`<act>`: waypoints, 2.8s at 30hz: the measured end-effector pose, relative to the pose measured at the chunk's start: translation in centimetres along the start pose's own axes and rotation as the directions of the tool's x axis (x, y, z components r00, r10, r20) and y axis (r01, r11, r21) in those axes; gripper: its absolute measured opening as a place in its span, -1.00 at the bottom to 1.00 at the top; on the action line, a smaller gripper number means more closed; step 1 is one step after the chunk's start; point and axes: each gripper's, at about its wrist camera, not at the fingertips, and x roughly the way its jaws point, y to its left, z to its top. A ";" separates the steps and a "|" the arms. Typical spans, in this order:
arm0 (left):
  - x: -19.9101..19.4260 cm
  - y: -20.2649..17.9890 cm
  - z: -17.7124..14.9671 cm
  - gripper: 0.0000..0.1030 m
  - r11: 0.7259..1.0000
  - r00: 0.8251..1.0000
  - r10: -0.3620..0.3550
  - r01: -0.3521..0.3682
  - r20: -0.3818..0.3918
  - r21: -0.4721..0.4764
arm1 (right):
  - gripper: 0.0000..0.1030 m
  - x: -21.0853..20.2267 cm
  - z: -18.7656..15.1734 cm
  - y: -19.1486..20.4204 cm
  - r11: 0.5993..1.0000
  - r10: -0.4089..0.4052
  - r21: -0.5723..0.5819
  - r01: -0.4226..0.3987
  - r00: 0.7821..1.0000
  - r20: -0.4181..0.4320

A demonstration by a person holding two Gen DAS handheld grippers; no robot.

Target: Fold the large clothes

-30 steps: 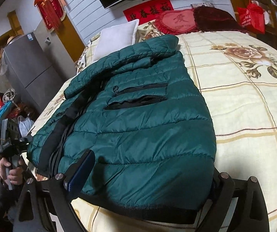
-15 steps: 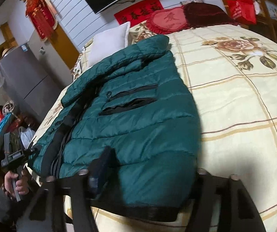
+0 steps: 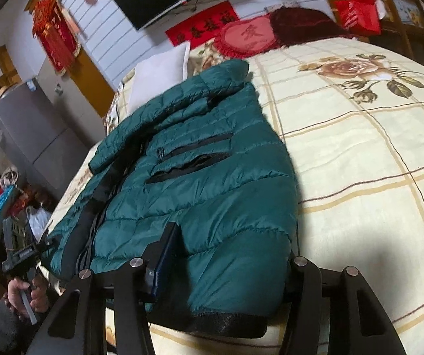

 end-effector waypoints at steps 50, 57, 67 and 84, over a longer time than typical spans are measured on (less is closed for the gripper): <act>-14.7 -2.1 -0.8 -0.74 0.995 0.969 0.100 -0.101 0.224 -0.006 | -0.67 -14.4 -2.2 8.9 0.960 -0.139 -0.207 0.190 0.961 0.238; -15.2 -2.8 4.6 -0.74 0.997 0.956 0.037 -0.016 0.291 -0.074 | -0.67 -13.9 2.9 10.8 0.944 -0.161 -0.232 0.236 0.940 0.302; -14.0 -3.3 11.0 -0.74 0.987 0.924 0.034 0.029 0.382 -0.158 | -0.67 -12.0 9.3 12.1 0.948 -0.168 -0.189 0.258 0.904 0.392; 5.2 -0.3 23.0 -0.74 0.970 0.934 0.226 -0.188 0.278 -0.157 | -0.67 7.6 21.2 5.6 0.939 -0.307 -0.060 0.340 0.903 0.301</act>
